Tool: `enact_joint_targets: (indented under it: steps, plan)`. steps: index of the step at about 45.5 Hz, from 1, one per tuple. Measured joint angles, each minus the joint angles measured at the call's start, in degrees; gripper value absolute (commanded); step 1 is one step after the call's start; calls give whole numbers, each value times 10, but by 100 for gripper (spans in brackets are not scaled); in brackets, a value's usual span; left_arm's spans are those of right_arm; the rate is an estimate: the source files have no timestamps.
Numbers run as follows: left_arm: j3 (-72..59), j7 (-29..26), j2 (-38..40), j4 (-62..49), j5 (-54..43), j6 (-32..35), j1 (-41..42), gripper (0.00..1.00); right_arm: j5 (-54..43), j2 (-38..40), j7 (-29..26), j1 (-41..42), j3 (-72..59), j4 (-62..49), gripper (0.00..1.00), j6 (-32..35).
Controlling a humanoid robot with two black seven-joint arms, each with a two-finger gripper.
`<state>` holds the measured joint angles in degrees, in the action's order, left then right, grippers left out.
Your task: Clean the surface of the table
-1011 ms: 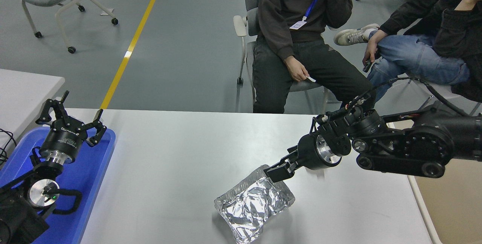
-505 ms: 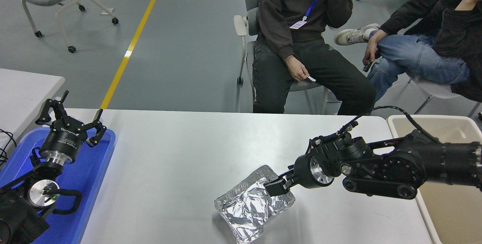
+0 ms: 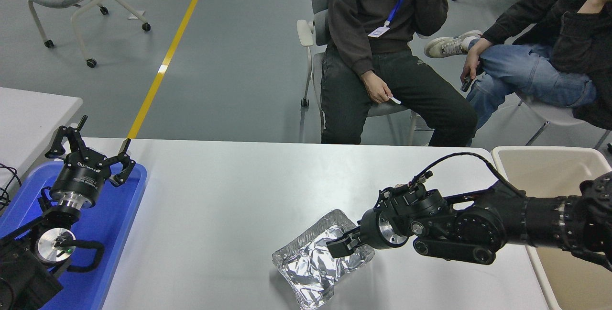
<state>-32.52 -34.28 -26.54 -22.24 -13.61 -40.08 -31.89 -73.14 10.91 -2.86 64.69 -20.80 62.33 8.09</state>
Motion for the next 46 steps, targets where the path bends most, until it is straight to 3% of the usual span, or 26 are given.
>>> enact_joint_targets:
  steps: [8,13,18,27,31,33,34,46]
  plan:
    - [0,0,0,0,0,0,0,100,0,-4,0,-7,-2,-17,86,-10]
    - [0,0,0,0,0,0,0,100,0,-5,1,-11,-2,-23,60,-13]
    - [0,0,0,0,0,0,0,100,0,-6,1,-14,-2,-27,50,-15]
    - [0,0,0,0,0,0,0,100,0,-7,1,-20,-3,-30,45,-17]
    - [0,0,0,0,0,0,0,100,0,-7,1,-22,-3,-33,21,-17]
    - [0,0,0,0,0,0,0,100,0,-7,1,-23,-3,-34,3,-17]
    - [0,0,0,0,0,0,0,100,0,-7,1,-24,-3,-35,0,-17]
    - [0,0,0,0,0,0,0,100,0,-7,1,-21,-25,-38,0,-17]
